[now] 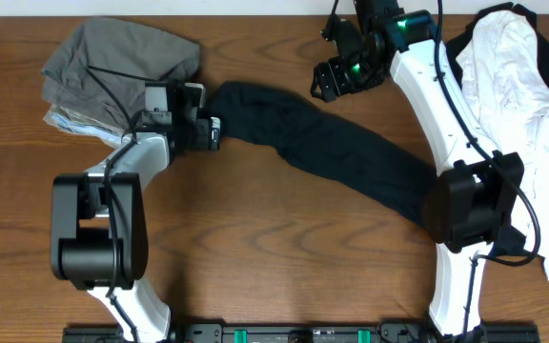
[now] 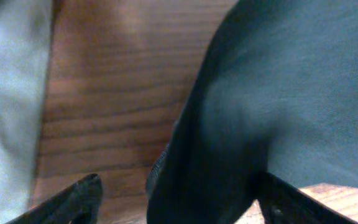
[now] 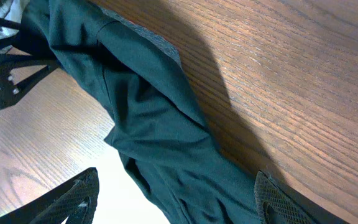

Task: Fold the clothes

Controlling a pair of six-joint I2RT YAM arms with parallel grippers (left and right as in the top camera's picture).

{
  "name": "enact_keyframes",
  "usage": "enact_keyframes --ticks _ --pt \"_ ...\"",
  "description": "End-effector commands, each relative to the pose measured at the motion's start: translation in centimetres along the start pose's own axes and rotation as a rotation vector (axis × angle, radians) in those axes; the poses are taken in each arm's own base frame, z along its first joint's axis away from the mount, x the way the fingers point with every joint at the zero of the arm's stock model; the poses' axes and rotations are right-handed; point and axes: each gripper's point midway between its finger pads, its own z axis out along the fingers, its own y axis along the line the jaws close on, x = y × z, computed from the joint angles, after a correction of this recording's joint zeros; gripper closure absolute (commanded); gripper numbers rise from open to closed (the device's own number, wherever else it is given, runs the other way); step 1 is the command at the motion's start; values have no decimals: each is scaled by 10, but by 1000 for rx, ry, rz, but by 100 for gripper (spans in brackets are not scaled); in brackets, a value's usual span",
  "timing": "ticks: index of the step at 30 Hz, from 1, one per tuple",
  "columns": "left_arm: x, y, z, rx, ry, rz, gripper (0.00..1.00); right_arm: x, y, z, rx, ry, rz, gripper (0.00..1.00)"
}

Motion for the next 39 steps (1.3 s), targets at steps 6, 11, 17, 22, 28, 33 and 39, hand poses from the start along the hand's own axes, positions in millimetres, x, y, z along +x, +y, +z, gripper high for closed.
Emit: enact_keyframes --ticks 6,11,17,22,28,33,39 --pt "-3 -1 6 16 -22 11 86 -6 1 -16 9 -37 -28 22" --pt "-32 3 -11 -25 -104 -8 94 -5 1 -16 9 -32 -26 22" --pt "-71 14 -74 -161 -234 -15 94 7 -7 -16 55 16 -9 27" --pt "-96 6 -145 -208 -357 -3 94 17 -8 -22 64 51 23 40" --pt "-115 -9 -213 -210 -505 18 94 40 11 -44 62 120 8 36" --pt "-119 -13 -231 -211 -548 23 94 74 20 -50 126 262 -7 34" --pt "-117 -12 -228 -210 -537 22 94 108 18 -33 153 387 76 30"
